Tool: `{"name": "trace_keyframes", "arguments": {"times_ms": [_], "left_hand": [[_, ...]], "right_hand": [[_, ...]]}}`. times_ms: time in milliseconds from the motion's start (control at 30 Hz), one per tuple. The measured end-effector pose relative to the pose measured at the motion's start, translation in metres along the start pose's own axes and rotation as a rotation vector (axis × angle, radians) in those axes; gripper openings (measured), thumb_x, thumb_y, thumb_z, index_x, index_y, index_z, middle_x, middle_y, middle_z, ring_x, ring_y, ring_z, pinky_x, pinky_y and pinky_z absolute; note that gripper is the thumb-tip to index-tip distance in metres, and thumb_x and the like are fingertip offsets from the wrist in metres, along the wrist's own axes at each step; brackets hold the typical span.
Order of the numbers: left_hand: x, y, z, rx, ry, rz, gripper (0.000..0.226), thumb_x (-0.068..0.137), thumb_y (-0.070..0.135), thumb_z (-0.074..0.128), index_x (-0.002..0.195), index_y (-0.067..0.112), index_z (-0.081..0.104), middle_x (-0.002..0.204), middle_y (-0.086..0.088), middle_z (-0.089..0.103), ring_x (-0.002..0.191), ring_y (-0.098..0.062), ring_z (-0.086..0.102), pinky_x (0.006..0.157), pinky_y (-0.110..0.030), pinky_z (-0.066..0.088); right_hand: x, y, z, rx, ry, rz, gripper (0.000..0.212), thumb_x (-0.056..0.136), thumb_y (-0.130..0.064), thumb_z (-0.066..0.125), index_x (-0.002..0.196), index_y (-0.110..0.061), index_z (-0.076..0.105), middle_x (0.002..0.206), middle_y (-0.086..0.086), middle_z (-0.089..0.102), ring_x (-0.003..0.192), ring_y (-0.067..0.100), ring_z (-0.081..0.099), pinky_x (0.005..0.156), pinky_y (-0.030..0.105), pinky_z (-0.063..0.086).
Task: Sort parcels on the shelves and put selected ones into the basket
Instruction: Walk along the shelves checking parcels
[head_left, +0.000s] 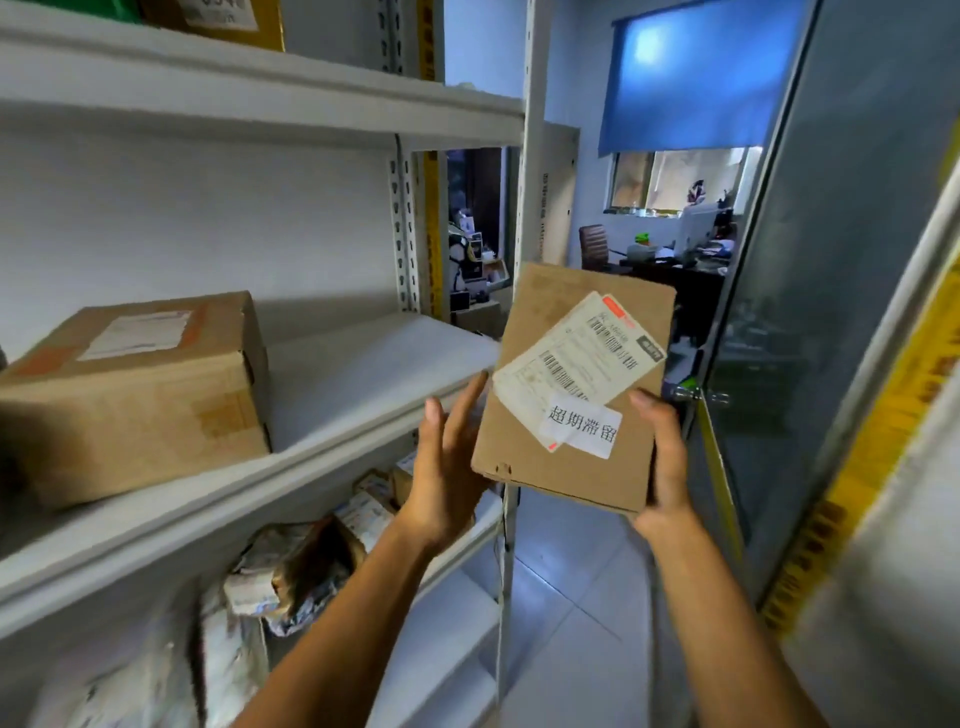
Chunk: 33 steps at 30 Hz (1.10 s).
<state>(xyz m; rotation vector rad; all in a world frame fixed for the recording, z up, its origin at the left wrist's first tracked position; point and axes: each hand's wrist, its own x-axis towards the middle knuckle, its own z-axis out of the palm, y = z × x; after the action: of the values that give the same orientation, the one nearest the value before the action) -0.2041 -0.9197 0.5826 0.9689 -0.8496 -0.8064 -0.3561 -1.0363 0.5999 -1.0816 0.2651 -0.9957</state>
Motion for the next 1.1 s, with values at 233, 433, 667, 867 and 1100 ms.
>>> {"name": "trace_keyframes", "arguments": {"times_ms": [233,433,667,867,1100], "left_hand": [[-0.028,-0.017,0.038,-0.099,-0.316,-0.283,0.059,0.093,0.054,0.049,0.137,0.017,0.058,0.132,-0.011,0.066,0.122,-0.026,0.063,0.093,-0.036,0.054],[-0.084,-0.061,0.101,-0.133,-0.511,-0.533,0.048,0.101,0.050,0.033,0.113,0.017,0.065,0.099,-0.007,0.078,0.087,-0.020,0.075,0.068,-0.032,0.061],[-0.138,-0.124,0.205,-0.031,-0.820,-0.584,0.073,0.084,0.061,0.051,0.136,0.010,0.053,0.111,-0.010,0.075,0.097,-0.025,0.073,0.072,-0.034,0.060],[-0.210,-0.176,0.310,0.042,-1.116,-0.691,0.071,0.068,0.069,0.060,0.112,0.013,0.064,0.093,-0.006,0.078,0.082,-0.021,0.075,0.064,-0.029,0.059],[-0.302,-0.224,0.417,0.071,-1.361,-0.940,0.049,0.105,0.041,0.023,0.101,0.011,0.062,0.072,-0.002,0.076,0.062,-0.012,0.073,0.050,-0.021,0.055]], "right_hand": [[-0.102,0.011,-0.034,-0.180,0.252,0.033,0.115,0.052,-0.078,0.081,0.144,-0.016,0.050,0.134,0.013,0.065,0.122,0.031,0.064,0.099,0.050,0.054],[-0.201,0.000,-0.075,-0.143,0.529,-0.003,0.108,0.056,-0.076,0.082,0.141,-0.016,0.054,0.137,0.012,0.064,0.127,0.033,0.061,0.111,0.057,0.042],[-0.331,-0.029,-0.133,-0.020,0.760,-0.107,0.084,0.076,-0.067,0.071,0.142,-0.019,0.051,0.141,0.010,0.062,0.132,0.032,0.057,0.099,0.042,0.053],[-0.442,-0.061,-0.190,0.057,0.986,-0.213,0.084,0.078,-0.063,0.069,0.142,-0.013,0.050,0.135,0.012,0.065,0.125,0.029,0.062,0.092,0.038,0.057],[-0.557,-0.076,-0.241,0.034,1.322,-0.338,0.088,0.072,-0.063,0.080,0.138,-0.010,0.055,0.142,0.020,0.058,0.130,0.037,0.056,0.108,0.052,0.047]]}}
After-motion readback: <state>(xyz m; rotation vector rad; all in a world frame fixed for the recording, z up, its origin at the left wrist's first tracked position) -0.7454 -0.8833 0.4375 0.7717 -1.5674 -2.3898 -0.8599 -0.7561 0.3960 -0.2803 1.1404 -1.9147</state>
